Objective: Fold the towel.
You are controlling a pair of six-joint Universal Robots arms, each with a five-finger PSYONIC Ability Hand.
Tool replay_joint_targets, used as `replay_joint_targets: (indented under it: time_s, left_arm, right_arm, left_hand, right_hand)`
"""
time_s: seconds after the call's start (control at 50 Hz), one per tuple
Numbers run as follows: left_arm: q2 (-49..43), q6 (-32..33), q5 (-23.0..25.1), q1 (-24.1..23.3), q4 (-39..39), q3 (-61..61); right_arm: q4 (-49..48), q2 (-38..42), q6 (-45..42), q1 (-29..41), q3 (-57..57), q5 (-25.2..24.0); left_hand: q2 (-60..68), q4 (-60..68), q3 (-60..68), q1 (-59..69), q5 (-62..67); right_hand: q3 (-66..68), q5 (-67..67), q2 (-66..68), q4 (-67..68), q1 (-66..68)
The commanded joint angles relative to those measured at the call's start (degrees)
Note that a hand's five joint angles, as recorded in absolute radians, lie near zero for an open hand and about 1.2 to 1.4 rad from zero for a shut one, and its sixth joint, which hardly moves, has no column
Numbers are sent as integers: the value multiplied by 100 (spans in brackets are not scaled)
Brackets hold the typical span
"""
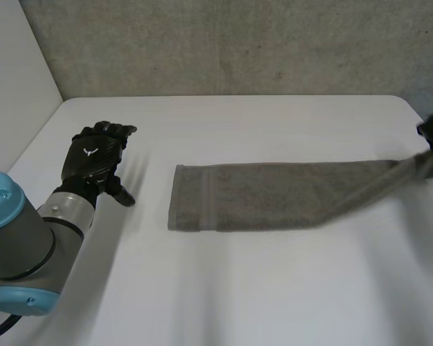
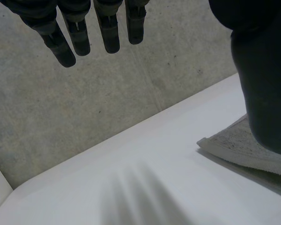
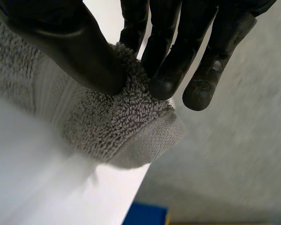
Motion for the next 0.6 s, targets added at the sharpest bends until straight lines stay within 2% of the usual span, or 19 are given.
replay_joint_targets:
  time_s: [0.02, 0.04, 0.06, 0.08, 0.1, 0.14, 0.16, 0.22, 0.28, 0.3, 0.32, 0.34, 0.38, 0.4, 0.42, 0.5, 0.56, 0.6]
  left_arm:
    - [80, 0, 0, 17, 1, -24]
    - [97, -9, 0, 17, 9, -51]
    - [98, -9, 0, 17, 9, -51]
    - [106, -9, 0, 17, 36, -68]
    - [106, -9, 0, 17, 36, -69]
    - [133, 0, 0, 17, 132, -77]
    - [133, 0, 0, 17, 133, -77]
    - [124, 0, 0, 26, 203, -95]
    - [133, 0, 0, 35, 220, -139]
    - [133, 0, 0, 35, 247, -148]
    - [124, 9, 0, 35, 273, -156]
    - [124, 9, 0, 35, 273, -156]
    - [106, 26, 0, 35, 317, -174]
    - [106, 26, 0, 35, 317, -174]
    - [89, 35, 0, 26, 326, -174]
    - [62, 53, 0, 26, 352, -183]
    - [45, 53, 0, 17, 352, -192]
    - [36, 53, 0, 17, 370, -200]
  right_arm:
    - [-119, -177, 244, 1660, -504, -67]
    - [-163, -142, 236, 2152, -618, -67]
    - [-164, -141, 236, 2157, -619, -67]
    - [-233, -81, 218, 2618, -697, -76]
    - [-234, -80, 218, 2623, -698, -76]
    - [-418, 226, 244, 3419, -777, -93]
    - [-419, 228, 244, 3422, -777, -93]
    - [-656, 718, 271, 4334, -777, -120]
    - [-665, 869, 271, 4539, -777, -120]
    - [-674, 1035, 271, 4747, -786, -111]
    - [-682, 1175, 271, 4845, -786, -102]
    - [-682, 1177, 271, 4846, -786, -102]
    - [-700, 1343, 297, 4916, -812, -23]
    - [-700, 1344, 297, 4917, -812, -23]
    - [-691, 1353, 323, 4908, -847, 20]
    - [-674, 1318, 543, 4890, -786, 162]
    - [-630, 1080, 1027, 4776, -566, 329]
    - [-621, 521, 1630, 4252, -33, 425]
  left_hand:
    - [-427, -465, -350, -456, -1205]
    - [-427, -465, -350, -456, -1205]
    - [-427, -465, -350, -456, -1205]
    - [-427, -465, -350, -456, -1205]
    - [-427, -465, -350, -456, -1205]
    - [-427, -465, -350, -456, -1205]
    - [-427, -465, -350, -456, -1205]
    - [-427, -465, -350, -456, -1205]
    - [-427, -465, -350, -456, -1205]
    - [-427, -465, -350, -456, -1205]
    - [-427, -465, -350, -456, -1205]
    - [-427, -465, -350, -456, -1205]
    - [-427, -465, -350, -456, -1205]
    - [-427, -465, -350, -456, -1205]
    - [-427, -465, -350, -456, -1205]
    - [-427, -465, -350, -456, -1205]
    - [-427, -465, -350, -456, -1205]
    - [-427, -465, -350, -456, -1205]
  right_hand:
    - [356, 358, 441, 285, 423]
    - [356, 358, 441, 285, 423]
    - [356, 358, 441, 285, 423]
    - [356, 358, 441, 285, 423]
    - [356, 358, 441, 285, 423]
    - [356, 358, 441, 285, 423]
    - [356, 358, 441, 285, 423]
    - [356, 358, 441, 285, 423]
    - [356, 358, 441, 285, 423]
    - [112, 114, 197, 41, 179]
    - [-1872, -1870, -1787, -1943, -1805]
    - [-1892, -1890, -1807, -1963, -1825]
    - [-6063, -6061, -5977, -6133, -5995]
    - [-6081, -6079, -5995, -6151, -6013]
    - [-6644, -6642, -6559, -6715, -6577]
    - [-6644, -6642, -6559, -6715, -6577]
    - [-6644, -6642, -6559, -6715, -6577]
    - [-6644, -6642, -6559, -6715, -6577]
